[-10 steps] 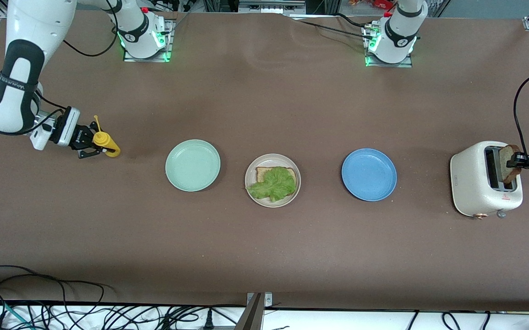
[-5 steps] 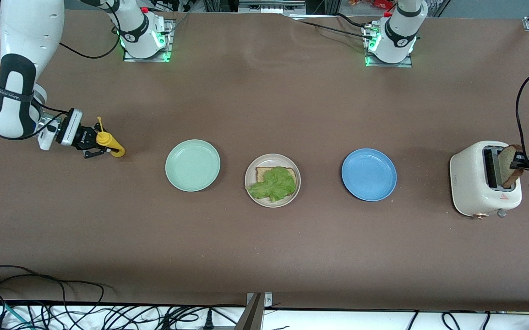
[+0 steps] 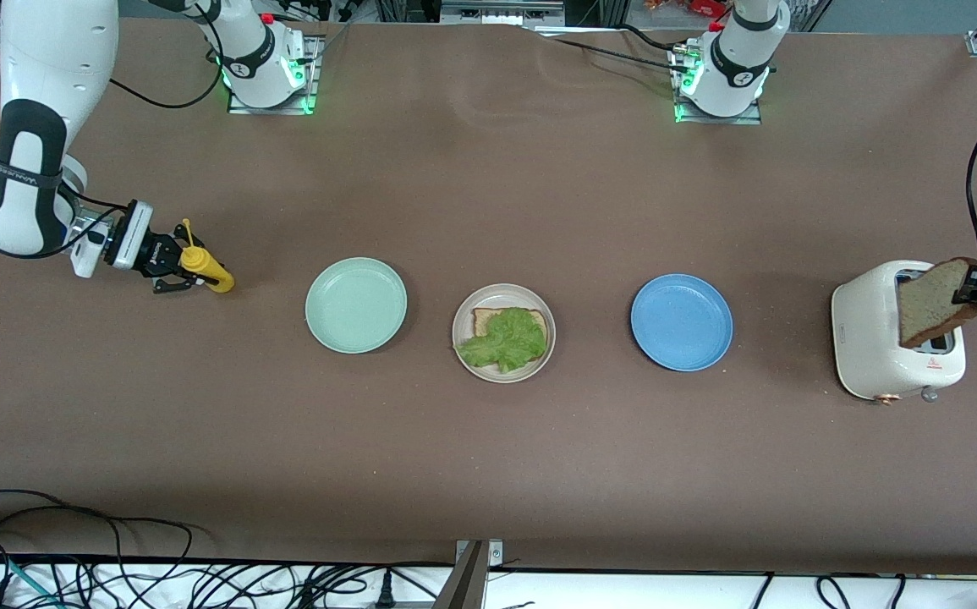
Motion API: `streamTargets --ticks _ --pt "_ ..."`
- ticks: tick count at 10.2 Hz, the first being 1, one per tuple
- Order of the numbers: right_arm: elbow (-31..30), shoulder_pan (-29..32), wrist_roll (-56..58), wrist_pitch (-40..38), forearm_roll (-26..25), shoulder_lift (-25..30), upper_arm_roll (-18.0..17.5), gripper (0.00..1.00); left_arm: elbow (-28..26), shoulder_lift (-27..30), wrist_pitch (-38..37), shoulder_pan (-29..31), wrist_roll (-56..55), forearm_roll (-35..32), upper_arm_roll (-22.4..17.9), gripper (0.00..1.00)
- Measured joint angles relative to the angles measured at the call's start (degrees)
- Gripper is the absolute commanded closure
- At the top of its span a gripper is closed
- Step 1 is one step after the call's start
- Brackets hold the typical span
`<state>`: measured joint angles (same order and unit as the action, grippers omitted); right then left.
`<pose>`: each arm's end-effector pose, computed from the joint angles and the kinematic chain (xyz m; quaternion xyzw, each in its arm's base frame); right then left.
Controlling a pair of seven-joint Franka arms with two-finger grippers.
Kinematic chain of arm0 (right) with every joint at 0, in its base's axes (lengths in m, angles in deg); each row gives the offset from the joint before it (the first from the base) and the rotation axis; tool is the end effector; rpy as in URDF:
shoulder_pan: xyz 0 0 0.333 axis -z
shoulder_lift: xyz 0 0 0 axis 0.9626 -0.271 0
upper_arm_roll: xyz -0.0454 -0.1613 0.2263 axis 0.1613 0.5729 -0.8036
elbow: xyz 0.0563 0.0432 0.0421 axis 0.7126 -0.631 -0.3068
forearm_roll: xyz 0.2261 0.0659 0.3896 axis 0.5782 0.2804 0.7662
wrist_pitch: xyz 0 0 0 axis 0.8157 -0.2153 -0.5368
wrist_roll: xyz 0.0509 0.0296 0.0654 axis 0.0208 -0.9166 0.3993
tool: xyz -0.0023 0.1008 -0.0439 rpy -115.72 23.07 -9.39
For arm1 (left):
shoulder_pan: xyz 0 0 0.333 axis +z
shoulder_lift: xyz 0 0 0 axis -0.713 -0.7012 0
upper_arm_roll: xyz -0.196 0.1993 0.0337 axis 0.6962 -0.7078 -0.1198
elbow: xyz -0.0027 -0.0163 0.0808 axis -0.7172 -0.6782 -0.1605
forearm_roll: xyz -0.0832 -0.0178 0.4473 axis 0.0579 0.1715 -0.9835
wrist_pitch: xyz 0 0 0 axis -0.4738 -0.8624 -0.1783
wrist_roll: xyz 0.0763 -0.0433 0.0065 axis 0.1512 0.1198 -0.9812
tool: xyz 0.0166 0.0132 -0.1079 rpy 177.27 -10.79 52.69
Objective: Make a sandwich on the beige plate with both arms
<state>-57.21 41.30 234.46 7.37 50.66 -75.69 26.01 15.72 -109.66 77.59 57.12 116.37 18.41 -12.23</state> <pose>0.4848 -0.1779 0.0971 -0.6832 -0.5989 -0.3115 0.2786 0.6902 0.1713 0.4331 0.9759 -0.1749 -0.1203 0.0503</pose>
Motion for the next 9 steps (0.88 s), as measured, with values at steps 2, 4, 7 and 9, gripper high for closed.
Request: streamTargets --ticks 2,4,7,9 --pt "0.0 0.8 0.0 -1.6 0.0 0.0 0.0 0.38 0.5 0.0 -5.0 -0.7 -0.8 6.7 1.3 1.00" --pt "0.0 2.5 0.0 -2.8 0.0 -0.3 -0.1 0.26 0.4 0.0 -8.4 -4.5 -6.9 13.2 2.3 1.00" --pt "0.3 5.8 0.0 -4.3 -0.1 -1.2 -0.1 0.19 -0.3 -1.6 -10.2 -10.2 -17.1 26.6 3.0 1.00" --pt "3.3 8.0 -1.6 -4.4 -2.9 -1.5 -0.1 0.19 -0.8 -5.2 -10.0 -12.7 -22.2 38.7 3.1 1.00"
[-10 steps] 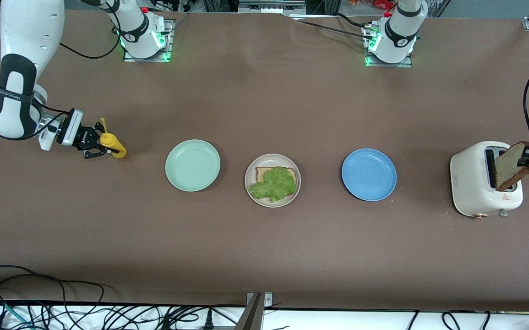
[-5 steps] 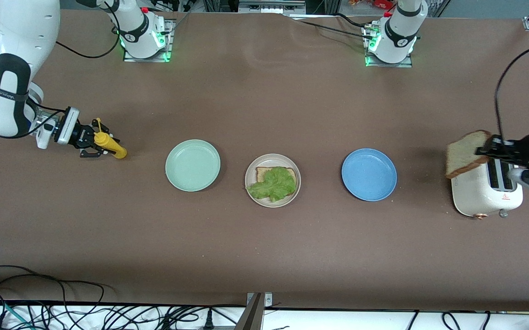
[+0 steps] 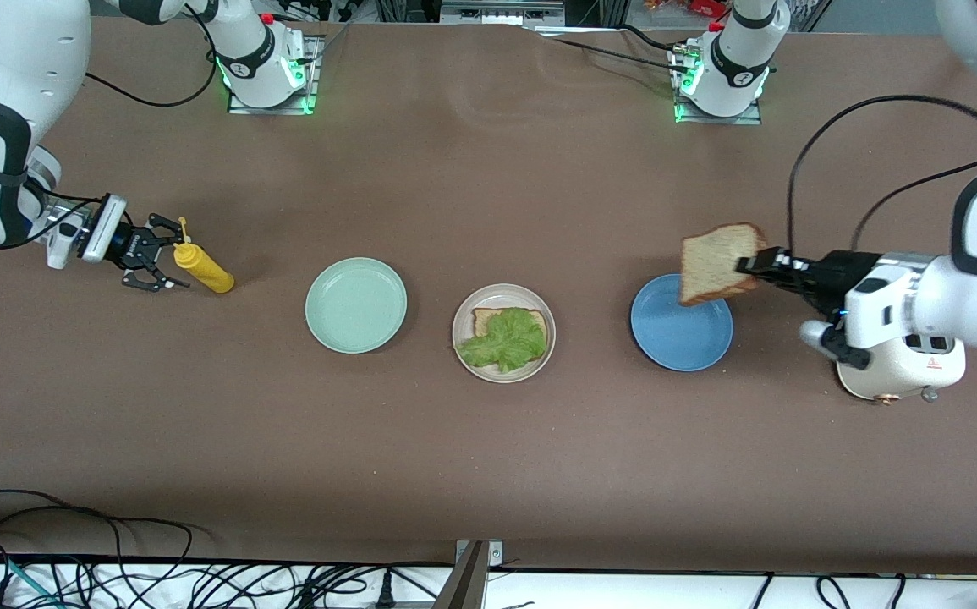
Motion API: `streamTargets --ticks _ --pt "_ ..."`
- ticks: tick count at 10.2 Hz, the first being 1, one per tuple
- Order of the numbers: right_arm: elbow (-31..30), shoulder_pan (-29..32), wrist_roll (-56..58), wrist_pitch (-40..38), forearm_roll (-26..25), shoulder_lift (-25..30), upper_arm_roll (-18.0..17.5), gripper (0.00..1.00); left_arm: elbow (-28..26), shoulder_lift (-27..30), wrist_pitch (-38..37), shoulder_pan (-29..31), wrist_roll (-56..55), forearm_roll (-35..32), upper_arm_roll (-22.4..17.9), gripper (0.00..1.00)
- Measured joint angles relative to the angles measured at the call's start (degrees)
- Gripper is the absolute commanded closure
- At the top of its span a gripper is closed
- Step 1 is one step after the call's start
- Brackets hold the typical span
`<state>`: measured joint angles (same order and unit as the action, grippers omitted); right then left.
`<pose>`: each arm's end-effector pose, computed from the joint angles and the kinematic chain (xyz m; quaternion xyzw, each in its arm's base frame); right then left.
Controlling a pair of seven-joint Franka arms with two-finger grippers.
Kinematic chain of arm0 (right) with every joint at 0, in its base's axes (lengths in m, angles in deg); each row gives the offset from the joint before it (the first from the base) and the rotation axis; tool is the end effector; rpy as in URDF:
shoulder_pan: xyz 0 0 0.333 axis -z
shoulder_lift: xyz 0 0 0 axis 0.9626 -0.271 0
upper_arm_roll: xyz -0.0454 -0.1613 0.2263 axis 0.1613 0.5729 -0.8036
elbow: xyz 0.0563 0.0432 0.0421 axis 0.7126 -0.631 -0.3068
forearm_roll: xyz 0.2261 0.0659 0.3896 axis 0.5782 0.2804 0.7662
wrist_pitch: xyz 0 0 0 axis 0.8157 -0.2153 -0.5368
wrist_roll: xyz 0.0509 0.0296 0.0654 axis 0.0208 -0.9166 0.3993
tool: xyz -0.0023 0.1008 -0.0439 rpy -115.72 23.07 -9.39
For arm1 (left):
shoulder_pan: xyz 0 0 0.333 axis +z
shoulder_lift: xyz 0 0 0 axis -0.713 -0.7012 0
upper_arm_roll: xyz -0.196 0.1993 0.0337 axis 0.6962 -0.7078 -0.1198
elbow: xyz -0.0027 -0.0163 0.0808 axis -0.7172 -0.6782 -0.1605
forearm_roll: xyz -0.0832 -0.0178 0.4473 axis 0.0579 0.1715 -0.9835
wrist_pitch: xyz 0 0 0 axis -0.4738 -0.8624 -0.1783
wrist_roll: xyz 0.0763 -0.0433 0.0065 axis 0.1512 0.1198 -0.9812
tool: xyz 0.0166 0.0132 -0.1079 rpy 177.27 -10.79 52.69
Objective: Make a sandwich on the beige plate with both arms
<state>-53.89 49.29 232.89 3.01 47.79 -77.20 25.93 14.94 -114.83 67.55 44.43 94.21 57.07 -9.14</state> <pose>0.4706 -0.2364 0.1044 -0.7042 -0.5660 -0.3157 0.2899 0.6967 -0.0972 0.3850 0.8996 -0.1140 -0.2166 0.3617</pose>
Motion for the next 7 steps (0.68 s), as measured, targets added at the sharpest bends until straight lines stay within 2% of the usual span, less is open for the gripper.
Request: streamTargets --ticks 2,4,7 --pt "6.7 2.1 -6.5 -1.2 -5.9 0.0 0.4 0.19 -0.1 -3.5 6.8 -4.8 -2.6 6.2 0.1 1.00" --pt "14.4 2.9 -16.5 -4.9 -11.2 0.1 2.0 0.18 -0.1 -5.0 14.7 -9.4 -6.3 8.7 0.3 1.00" --pt "25.8 2.9 -34.9 -10.2 -14.8 0.3 3.3 0.15 -0.2 -6.8 22.6 -14.7 -9.9 10.8 0.5 1.00"
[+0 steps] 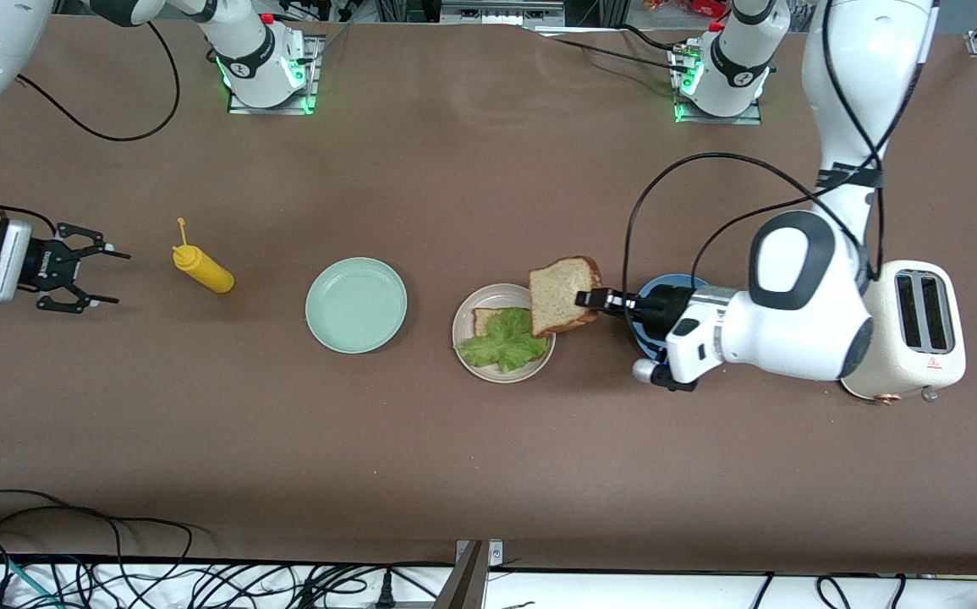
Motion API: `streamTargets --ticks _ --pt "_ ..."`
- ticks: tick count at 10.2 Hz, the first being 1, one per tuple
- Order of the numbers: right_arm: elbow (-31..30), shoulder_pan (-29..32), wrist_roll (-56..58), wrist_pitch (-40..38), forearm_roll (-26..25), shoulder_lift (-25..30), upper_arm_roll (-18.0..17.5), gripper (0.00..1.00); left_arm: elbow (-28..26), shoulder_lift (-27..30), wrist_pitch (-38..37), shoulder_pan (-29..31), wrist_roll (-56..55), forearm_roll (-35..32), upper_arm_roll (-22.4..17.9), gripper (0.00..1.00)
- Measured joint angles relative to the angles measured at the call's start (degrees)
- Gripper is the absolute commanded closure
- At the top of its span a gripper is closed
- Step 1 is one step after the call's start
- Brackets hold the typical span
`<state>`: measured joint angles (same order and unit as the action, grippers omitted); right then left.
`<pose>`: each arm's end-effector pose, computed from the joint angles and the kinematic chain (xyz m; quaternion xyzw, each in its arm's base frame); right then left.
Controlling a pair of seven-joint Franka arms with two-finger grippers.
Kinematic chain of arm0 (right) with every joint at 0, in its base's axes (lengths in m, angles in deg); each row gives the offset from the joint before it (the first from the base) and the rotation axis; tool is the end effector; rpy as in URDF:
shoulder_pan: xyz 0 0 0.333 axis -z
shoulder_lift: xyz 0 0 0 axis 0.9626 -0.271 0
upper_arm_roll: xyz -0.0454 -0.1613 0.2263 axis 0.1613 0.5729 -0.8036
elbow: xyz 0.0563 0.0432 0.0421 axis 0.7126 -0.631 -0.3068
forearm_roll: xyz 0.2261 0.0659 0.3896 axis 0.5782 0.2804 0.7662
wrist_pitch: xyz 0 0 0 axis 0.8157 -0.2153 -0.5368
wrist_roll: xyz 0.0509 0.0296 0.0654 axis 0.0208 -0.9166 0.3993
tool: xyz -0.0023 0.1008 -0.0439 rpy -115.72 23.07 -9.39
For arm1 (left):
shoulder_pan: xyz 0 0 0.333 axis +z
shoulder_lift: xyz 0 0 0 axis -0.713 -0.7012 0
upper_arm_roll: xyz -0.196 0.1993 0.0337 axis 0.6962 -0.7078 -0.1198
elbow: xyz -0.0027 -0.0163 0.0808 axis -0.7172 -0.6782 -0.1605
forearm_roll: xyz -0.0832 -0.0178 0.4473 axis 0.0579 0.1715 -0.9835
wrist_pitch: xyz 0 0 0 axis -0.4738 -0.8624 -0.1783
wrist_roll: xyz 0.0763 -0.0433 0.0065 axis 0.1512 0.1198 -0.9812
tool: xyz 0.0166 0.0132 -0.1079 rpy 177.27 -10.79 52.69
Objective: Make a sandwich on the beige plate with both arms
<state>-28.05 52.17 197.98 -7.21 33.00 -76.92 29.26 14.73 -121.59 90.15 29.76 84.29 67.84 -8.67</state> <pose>0.5949 -0.2582 0.2652 -0.7807 -0.5147 -0.1648 0.3137 0.7039 -0.2846 0.3184 0.9004 -0.0465 -0.1694 0.3980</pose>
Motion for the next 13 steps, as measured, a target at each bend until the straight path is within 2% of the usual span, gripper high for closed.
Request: streamTargets --ticks 3,10,12,13 --pt "10.3 -0.1 -18.3 -3.7 -2.2 0.1 0.0 0.01 -1.4 -1.9 8.5 -5.0 -1.6 0.0 0.1 1.00" --pt "26.7 -1.2 -56.1 -4.8 -10.1 0.3 -0.2 0.01 -3.4 -4.5 19.8 -11.5 -5.8 1.7 0.1 1.00" --pt "33.0 -1.0 -68.5 -7.7 -16.7 0.5 -1.5 0.01 -3.4 -5.9 21.5 -11.8 -5.8 1.7 0.1 1.00" --pt "36.0 -0.4 -74.2 -9.2 -20.6 0.7 -4.1 0.01 -3.4 -6.5 22.4 -11.8 -5.8 1.7 0.1 1.00"
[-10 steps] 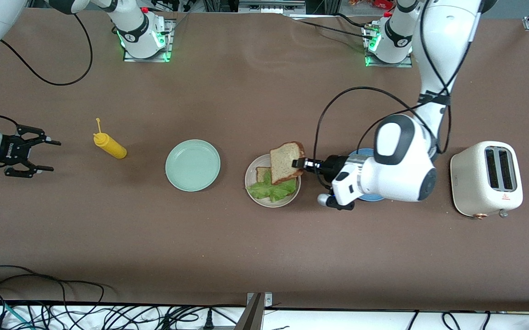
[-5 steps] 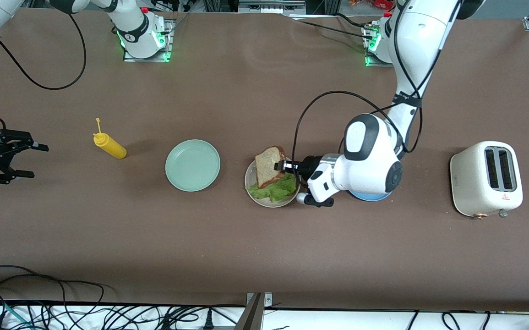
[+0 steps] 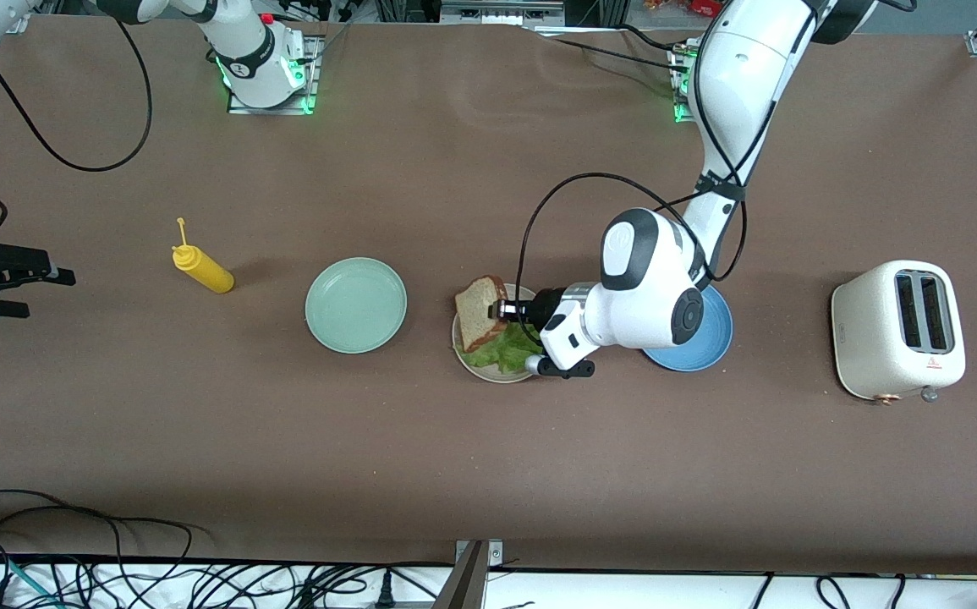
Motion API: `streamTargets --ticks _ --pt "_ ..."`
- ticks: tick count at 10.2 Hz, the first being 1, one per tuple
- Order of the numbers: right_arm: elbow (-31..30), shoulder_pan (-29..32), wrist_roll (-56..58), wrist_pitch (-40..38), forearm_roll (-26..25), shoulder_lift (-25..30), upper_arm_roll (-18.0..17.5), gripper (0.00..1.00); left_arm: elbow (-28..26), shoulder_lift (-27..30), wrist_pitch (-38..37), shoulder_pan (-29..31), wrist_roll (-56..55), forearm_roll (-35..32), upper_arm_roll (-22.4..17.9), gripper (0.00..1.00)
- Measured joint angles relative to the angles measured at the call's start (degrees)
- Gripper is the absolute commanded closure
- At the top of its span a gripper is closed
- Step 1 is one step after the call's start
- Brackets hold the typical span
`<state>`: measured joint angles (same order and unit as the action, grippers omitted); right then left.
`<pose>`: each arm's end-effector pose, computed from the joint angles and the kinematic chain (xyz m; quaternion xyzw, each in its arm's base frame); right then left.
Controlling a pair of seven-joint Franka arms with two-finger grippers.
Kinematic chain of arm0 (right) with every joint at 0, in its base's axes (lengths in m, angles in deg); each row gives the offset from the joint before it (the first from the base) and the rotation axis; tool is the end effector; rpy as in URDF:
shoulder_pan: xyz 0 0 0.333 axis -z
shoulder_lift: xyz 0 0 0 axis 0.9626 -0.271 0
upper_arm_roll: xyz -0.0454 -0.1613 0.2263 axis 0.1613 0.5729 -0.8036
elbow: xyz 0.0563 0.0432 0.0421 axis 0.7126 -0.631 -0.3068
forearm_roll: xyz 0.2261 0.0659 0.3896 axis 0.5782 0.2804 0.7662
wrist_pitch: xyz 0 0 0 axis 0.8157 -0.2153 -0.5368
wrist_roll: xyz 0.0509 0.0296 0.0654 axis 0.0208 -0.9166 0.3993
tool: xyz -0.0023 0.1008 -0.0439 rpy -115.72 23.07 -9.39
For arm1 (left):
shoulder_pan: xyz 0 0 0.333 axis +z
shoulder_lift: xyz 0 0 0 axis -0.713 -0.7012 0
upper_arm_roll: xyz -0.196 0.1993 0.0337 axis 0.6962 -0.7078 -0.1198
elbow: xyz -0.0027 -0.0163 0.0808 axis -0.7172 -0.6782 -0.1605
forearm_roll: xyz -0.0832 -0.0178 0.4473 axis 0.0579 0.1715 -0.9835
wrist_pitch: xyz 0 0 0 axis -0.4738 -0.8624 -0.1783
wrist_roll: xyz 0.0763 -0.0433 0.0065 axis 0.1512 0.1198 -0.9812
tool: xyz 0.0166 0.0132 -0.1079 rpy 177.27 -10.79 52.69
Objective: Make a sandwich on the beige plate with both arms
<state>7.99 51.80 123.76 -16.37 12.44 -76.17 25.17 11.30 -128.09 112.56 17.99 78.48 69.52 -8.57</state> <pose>0.7036 -0.1263 0.4911 -0.9696 -0.1876 0.0747 0.1383 0.6639 -0.4027 0.2138 0.9233 0.0212 -0.1254 0.3624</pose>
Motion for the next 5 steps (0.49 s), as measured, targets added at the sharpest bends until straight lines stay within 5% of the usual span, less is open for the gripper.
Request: streamTargets --ticks 1,2,3,4,5 --pt "2.6 1.5 -5.7 -1.1 -2.6 0.3 -3.5 0.01 0.0 -0.4 0.3 0.0 0.0 0.0 0.0 0.98" --pt "4.6 4.1 -10.8 -2.0 -4.5 0.5 -7.7 0.01 0.0 -0.5 0.5 0.0 0.0 0.0 -0.1 0.48" --pt "5.9 6.9 -13.9 -2.1 -6.8 0.7 -11.7 0.01 0.0 -0.8 0.5 0.1 0.1 0.0 -0.4 0.20" --pt "6.9 9.7 -16.1 -2.1 -10.1 1.1 -16.1 0.01 0.0 -1.0 0.6 0.3 0.4 0.0 -0.7 0.00" --pt "8.0 12.3 -18.6 -2.1 -14.0 1.7 -21.0 0.01 0.0 -1.1 0.6 0.7 0.9 0.0 -1.0 0.00"
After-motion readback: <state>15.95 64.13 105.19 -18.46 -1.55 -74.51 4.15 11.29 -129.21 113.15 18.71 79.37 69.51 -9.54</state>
